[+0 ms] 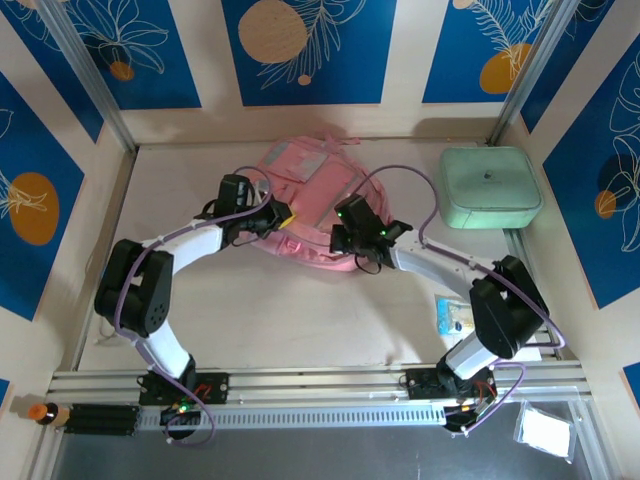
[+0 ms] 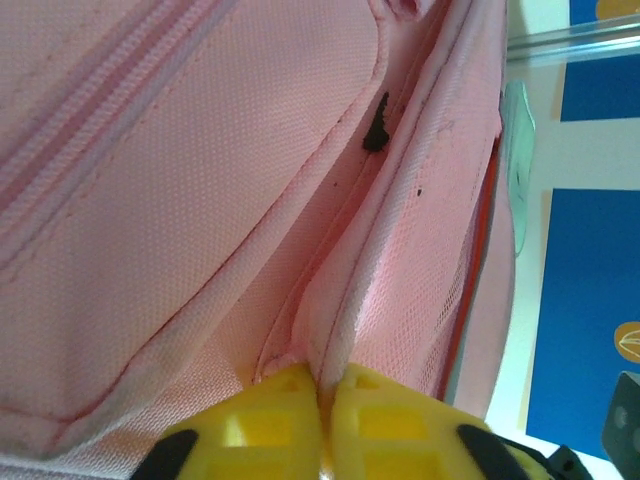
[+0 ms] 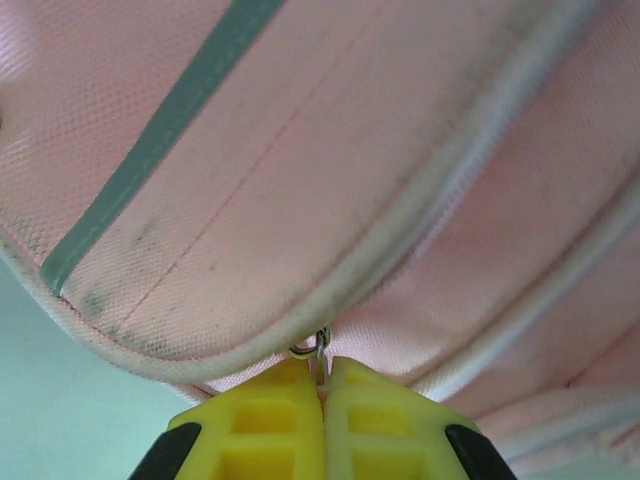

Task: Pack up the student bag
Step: Zip the student bag at the top-center of the table.

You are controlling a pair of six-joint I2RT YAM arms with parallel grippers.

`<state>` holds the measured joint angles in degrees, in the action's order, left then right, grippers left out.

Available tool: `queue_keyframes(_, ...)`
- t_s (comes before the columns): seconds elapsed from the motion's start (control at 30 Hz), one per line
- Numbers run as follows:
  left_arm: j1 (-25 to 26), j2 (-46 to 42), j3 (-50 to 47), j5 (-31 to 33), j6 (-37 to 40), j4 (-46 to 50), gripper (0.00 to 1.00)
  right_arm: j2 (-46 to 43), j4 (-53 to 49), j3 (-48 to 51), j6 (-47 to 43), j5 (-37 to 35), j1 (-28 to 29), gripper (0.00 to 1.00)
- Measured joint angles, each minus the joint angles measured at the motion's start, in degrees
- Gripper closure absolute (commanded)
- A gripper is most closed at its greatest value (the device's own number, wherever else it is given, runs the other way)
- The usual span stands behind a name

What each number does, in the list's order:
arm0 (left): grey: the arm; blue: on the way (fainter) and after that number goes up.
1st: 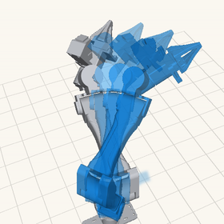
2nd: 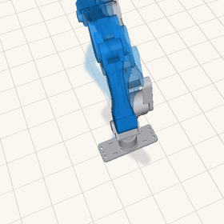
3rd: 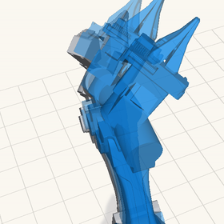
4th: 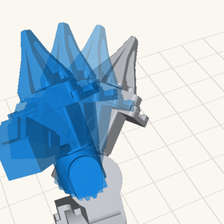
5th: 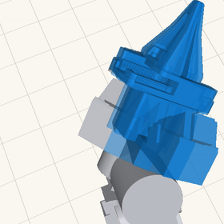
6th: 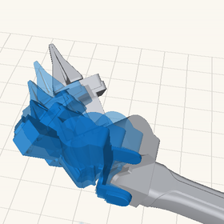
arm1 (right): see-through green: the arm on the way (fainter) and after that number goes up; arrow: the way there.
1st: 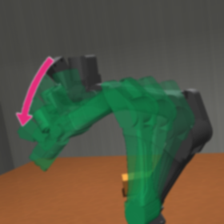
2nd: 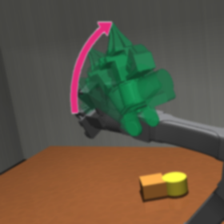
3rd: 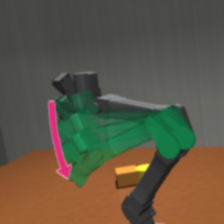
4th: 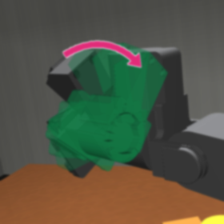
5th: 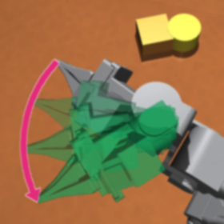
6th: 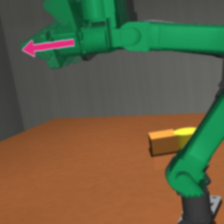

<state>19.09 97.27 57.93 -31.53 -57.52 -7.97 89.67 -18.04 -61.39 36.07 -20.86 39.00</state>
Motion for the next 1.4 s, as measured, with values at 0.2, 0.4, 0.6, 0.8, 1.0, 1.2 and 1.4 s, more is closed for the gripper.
queue_keyframes(0.2, -4.2, -5.6, -4.7, 4.0, 0.4, 0.2, 0.55, 6.1, -2.3, -6.8, -7.9, 6.5, 0.1, 1.00)
queue_keyframes(0.4, -4.6, -9.9, -9.6, 5.1, -2.5, -2.0, 0.52, 13.3, -2.6, -15.2, -12.8, 13.7, 2.5, 1.00)
queue_keyframes(0.6, -4.6, -10.2, -12.7, 5.5, -6.3, -4.9, 0.54, 16.6, -1.6, -19.5, -13.8, 17.4, 5.4, 1.00)
queue_keyframes(0.8, -4.6, -10.2, -12.7, 6.1, -8.0, -6.3, 0.77, 17.9, -1.4, -20.4, -14.3, 18.7, 5.7, 1.00)
queue_keyframes(1.0, -4.6, -10.2, -12.7, 6.4, -7.9, -6.1, 1.00, 18.6, -2.9, -21.1, -14.7, 15.7, 6.6, 1.00)
queue_keyframes(1.2, -4.5, -9.8, -12.1, 6.6, -6.4, -4.9, 1.00, 17.8, -3.7, -19.4, -14.1, 9.6, 6.3, 1.00)
queue_keyframes(1.4, -4.5, -9.7, -11.6, 6.6, -4.7, -3.3, 1.00, 14.6, -6.7, -15.6, -11.3, 3.8, 1.4, 1.00)
